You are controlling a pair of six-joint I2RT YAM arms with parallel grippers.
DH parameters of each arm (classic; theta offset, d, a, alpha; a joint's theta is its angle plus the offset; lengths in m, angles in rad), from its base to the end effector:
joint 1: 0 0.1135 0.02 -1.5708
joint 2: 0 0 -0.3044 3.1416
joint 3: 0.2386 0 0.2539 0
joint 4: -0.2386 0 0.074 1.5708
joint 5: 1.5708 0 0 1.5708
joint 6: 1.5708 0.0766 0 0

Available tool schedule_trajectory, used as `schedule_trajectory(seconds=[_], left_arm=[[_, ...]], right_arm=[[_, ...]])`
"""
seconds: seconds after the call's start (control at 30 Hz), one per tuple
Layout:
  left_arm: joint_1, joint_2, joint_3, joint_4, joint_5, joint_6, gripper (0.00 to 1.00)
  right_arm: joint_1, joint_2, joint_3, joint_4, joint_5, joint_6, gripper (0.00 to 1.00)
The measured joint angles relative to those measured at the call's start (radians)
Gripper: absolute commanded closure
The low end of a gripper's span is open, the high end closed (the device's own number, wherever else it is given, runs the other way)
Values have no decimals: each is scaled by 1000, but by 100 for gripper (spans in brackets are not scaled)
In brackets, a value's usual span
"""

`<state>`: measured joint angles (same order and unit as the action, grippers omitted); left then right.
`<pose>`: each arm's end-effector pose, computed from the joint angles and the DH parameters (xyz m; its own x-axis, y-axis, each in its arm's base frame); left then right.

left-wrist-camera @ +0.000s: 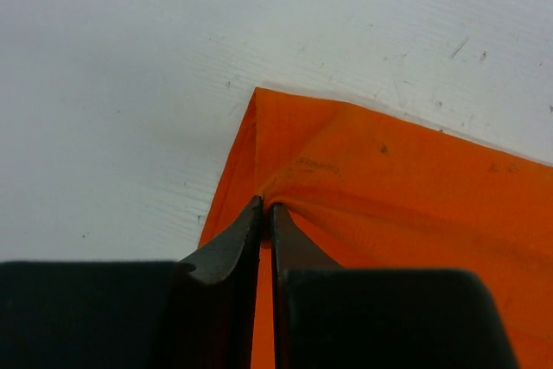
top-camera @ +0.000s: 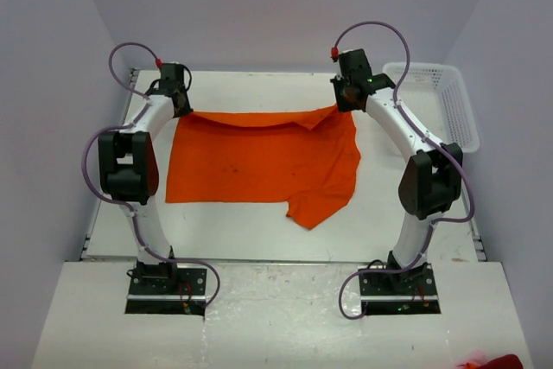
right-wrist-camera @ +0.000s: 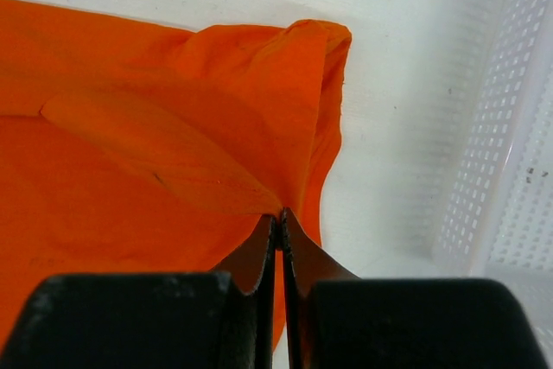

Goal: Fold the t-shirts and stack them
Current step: Fold the flattened tshirt in 1/3 of the way

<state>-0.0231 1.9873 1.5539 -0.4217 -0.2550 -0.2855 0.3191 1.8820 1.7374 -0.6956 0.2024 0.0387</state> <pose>0.4898 0.0080 0.2310 -0.6836 -0.2568 -0.6832 -0.3498 0.9368 -0.0022 0.4468 0.1314 0.3161 -0.7136 -0.1958 -0.6726 -0.1524 0.9805 -0.1238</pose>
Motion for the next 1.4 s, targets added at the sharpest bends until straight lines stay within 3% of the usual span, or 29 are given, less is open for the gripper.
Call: schedule_trajectory(seconds=[0.37, 0.5, 0.87, 1.33, 1.4], left_arm=[[-7, 0, 0, -22, -23, 0, 94], [-10, 0, 0, -22, -23, 1, 100], [-12, 0, 12, -31, -22, 1, 100], [-12, 11, 137, -82, -32, 18, 100], [-12, 24, 159, -84, -45, 21, 96]], right_arm=[[0, 0, 13, -24, 15, 15, 100], [0, 0, 13, -26, 16, 15, 100], [0, 0, 20, -42, 16, 15, 100], [0, 10, 109, -63, 42, 26, 100], [0, 11, 110, -68, 42, 26, 100]])
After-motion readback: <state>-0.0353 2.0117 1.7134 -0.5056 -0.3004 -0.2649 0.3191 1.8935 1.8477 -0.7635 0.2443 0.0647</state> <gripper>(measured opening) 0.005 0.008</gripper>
